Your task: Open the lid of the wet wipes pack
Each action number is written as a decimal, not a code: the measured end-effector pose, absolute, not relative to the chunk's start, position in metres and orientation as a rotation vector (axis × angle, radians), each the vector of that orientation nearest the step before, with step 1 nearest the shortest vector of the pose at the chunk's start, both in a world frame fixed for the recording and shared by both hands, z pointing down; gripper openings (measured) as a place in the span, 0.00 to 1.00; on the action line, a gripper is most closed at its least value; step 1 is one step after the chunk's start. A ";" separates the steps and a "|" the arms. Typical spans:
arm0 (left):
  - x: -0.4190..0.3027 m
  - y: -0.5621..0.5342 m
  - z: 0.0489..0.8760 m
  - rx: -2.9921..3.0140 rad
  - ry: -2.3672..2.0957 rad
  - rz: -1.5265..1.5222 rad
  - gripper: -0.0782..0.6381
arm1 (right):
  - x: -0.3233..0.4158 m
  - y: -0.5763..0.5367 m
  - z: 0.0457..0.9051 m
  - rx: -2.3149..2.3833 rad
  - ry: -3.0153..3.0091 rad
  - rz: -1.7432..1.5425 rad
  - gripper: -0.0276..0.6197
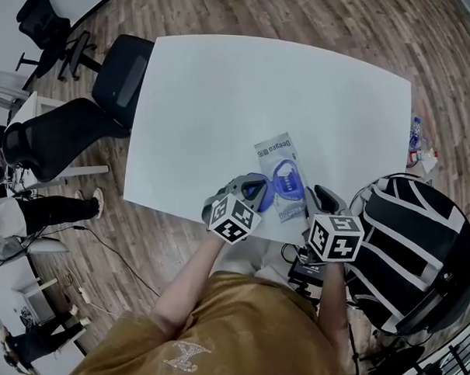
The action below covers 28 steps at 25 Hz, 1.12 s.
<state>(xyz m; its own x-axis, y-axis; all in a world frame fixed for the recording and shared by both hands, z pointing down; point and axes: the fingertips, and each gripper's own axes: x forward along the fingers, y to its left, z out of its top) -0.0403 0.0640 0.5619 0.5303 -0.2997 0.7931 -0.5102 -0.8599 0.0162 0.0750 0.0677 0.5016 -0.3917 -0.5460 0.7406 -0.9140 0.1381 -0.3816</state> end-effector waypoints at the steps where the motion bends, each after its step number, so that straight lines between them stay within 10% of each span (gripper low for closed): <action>1: -0.037 0.058 0.562 2.532 -0.678 1.246 0.11 | 0.078 0.066 0.502 1.410 -1.990 1.160 0.20; 28: -0.035 0.030 0.518 2.593 -0.840 0.939 0.11 | 0.106 0.061 0.498 1.496 -1.914 1.037 0.05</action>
